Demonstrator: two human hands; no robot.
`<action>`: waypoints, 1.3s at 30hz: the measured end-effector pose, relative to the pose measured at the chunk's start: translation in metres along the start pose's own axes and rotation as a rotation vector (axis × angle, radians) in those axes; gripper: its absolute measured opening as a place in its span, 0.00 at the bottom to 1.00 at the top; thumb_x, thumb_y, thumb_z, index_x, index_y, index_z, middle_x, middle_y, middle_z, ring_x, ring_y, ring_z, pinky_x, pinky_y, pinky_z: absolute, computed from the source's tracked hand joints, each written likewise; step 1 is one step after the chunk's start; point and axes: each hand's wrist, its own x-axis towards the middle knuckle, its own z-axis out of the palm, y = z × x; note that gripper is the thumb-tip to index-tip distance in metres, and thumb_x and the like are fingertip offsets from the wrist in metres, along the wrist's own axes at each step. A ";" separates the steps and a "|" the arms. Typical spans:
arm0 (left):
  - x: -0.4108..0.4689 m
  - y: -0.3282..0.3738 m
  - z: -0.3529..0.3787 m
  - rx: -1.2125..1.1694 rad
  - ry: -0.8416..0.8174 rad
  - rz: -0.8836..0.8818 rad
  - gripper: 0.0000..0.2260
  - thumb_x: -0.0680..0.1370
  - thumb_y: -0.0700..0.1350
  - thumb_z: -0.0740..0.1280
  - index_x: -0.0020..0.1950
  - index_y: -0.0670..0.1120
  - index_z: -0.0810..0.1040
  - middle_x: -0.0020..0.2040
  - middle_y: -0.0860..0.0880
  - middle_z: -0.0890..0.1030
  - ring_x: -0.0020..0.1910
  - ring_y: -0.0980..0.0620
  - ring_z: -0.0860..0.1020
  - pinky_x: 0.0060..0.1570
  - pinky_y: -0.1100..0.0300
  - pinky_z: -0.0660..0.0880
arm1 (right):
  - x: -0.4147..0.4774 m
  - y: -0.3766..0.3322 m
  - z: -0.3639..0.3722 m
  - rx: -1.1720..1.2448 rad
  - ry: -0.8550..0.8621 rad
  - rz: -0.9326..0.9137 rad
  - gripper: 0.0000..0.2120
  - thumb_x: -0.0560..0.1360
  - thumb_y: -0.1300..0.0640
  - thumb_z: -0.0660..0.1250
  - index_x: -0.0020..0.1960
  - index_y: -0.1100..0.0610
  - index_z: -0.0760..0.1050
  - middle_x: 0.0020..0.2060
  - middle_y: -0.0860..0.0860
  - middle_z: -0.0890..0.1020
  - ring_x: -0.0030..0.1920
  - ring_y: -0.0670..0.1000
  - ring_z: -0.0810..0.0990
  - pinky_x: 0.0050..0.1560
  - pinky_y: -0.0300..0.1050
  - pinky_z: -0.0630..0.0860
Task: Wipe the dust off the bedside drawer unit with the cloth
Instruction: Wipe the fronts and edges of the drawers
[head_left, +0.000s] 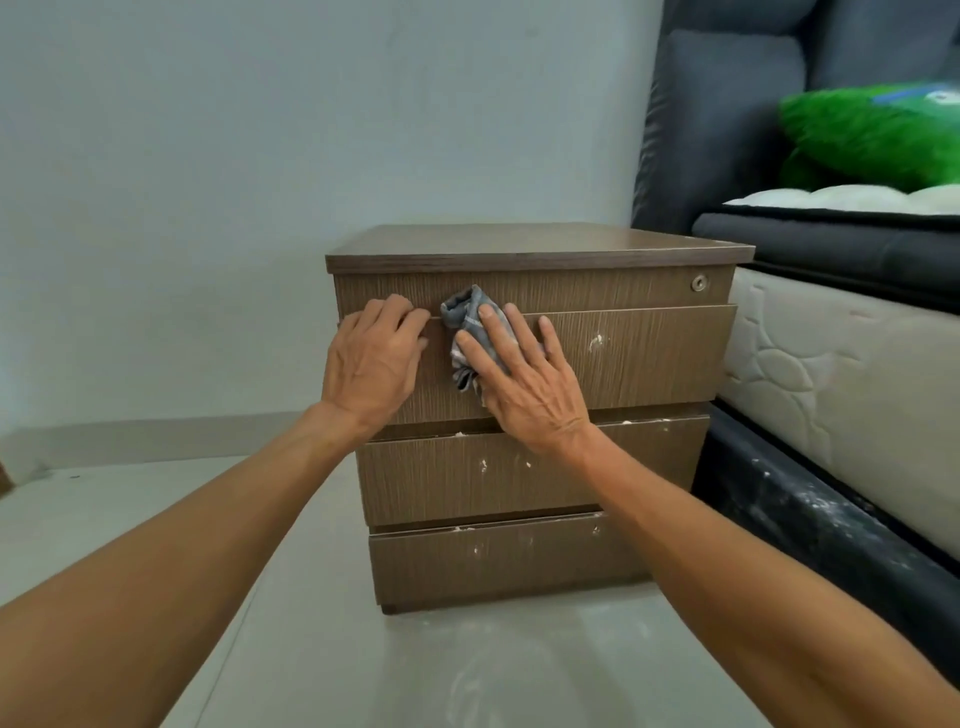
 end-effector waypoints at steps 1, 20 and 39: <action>0.002 0.005 0.002 -0.003 -0.004 -0.016 0.11 0.75 0.43 0.70 0.57 0.42 0.78 0.50 0.44 0.77 0.47 0.44 0.76 0.44 0.52 0.73 | -0.006 0.008 0.000 -0.001 -0.004 0.020 0.30 0.80 0.46 0.56 0.79 0.50 0.49 0.78 0.58 0.51 0.78 0.62 0.54 0.75 0.64 0.54; 0.011 0.018 0.008 -0.006 0.008 -0.102 0.09 0.76 0.43 0.68 0.53 0.40 0.77 0.48 0.41 0.77 0.45 0.41 0.75 0.42 0.48 0.72 | -0.082 0.106 -0.026 0.067 -0.046 1.044 0.38 0.77 0.46 0.58 0.79 0.61 0.45 0.76 0.65 0.57 0.59 0.66 0.71 0.55 0.61 0.71; -0.046 -0.007 -0.001 -0.001 -0.154 -0.395 0.33 0.75 0.46 0.71 0.76 0.44 0.59 0.75 0.40 0.61 0.73 0.41 0.62 0.67 0.45 0.64 | 0.003 -0.059 -0.046 0.503 0.073 0.308 0.34 0.76 0.60 0.67 0.76 0.56 0.53 0.62 0.61 0.66 0.50 0.55 0.75 0.39 0.43 0.80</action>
